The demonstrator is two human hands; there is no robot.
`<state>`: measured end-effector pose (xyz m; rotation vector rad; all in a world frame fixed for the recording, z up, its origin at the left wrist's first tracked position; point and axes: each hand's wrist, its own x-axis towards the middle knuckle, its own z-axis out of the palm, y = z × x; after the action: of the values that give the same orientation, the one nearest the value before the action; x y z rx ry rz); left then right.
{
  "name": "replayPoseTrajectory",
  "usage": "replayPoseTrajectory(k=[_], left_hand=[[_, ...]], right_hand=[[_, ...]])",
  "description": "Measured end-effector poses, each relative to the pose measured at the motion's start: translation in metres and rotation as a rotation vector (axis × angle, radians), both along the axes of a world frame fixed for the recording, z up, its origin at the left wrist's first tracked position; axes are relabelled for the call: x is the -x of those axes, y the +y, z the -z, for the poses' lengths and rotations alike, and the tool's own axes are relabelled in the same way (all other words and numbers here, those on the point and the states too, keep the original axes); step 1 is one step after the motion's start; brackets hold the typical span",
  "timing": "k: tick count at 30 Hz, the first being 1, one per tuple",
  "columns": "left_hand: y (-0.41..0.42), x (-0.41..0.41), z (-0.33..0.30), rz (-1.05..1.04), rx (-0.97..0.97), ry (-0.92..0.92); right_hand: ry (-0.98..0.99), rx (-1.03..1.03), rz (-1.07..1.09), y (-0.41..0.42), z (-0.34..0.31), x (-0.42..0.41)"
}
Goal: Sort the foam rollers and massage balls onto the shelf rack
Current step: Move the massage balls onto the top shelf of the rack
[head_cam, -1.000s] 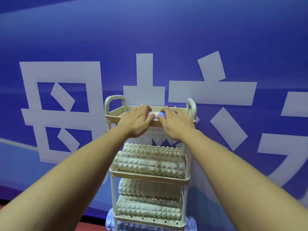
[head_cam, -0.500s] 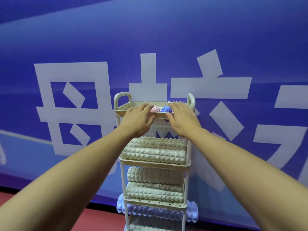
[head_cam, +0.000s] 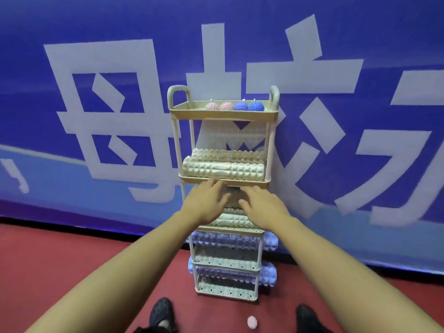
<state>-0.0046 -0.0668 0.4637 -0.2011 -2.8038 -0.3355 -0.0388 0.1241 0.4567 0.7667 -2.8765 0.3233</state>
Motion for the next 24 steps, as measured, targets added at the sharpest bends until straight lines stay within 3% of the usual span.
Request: replayPoseTrajectory(k=[11, 24], left_hand=[[0.015, -0.042, 0.214, 0.043, -0.019, -1.015], [0.012, -0.041, 0.412, -0.001, -0.07, -1.263]], right_hand=[[-0.727, -0.311, 0.018, 0.022, 0.188, -0.038], [-1.103, -0.313, 0.094, 0.043, 0.403, -0.043]])
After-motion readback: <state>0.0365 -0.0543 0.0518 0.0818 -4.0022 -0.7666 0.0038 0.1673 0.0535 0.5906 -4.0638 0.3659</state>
